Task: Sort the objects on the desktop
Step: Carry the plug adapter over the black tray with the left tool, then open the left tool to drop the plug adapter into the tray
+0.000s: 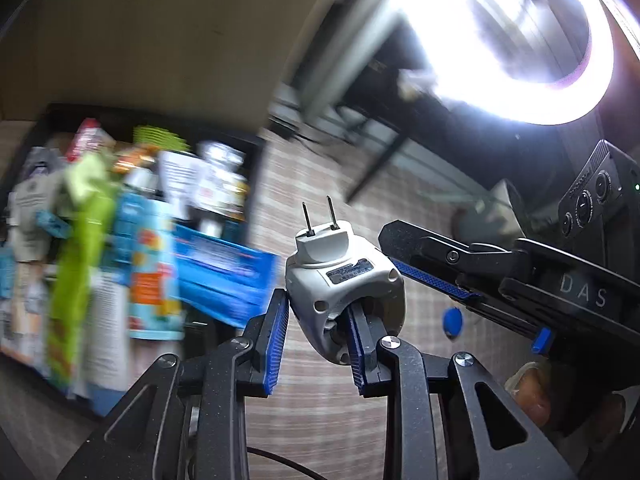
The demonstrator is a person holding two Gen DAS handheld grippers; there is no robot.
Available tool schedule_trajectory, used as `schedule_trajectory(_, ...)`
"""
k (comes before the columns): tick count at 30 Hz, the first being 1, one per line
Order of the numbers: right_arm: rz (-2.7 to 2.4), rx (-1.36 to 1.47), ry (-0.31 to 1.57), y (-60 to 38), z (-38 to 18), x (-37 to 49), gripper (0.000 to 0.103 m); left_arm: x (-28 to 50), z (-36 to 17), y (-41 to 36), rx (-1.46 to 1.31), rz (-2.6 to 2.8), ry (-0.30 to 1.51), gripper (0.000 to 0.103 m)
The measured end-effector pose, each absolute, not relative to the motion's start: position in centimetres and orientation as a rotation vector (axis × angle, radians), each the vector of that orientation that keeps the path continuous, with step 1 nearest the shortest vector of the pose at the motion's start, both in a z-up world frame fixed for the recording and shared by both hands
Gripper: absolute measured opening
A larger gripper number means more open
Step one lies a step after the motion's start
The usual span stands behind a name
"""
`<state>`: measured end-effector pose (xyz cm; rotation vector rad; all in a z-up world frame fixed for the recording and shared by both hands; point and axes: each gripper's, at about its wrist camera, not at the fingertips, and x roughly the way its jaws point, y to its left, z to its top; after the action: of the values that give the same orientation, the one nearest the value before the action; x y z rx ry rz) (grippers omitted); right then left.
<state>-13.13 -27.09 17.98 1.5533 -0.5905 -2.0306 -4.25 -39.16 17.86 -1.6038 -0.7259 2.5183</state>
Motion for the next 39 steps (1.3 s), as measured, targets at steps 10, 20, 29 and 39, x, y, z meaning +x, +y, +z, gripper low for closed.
schedule_trajectory(10, -1.958, 1.525, -0.433, -39.9, 20.3, -14.4, 0.030, -4.6, 18.9, -48.3, -1.589, 2.683, -0.772, 0.025)
schedule_trajectory(20, -1.921, 1.547, -0.316, -46.8, 19.7, -16.0, 0.030, -7.3, 17.4, -55.6, -1.620, 2.751, -0.841, 0.026)
schedule_trajectory(29, -1.988, 1.515, -0.283, -48.1, 19.9, -17.2, 0.030, -8.6, 16.5, -57.7, -1.657, 2.848, -0.804, 0.049)
schedule_trajectory(39, -2.006, 1.518, -0.284, -46.2, 19.8, -17.4, 0.031, -8.1, 17.6, -56.4, -1.657, 2.843, -0.747, 0.052)
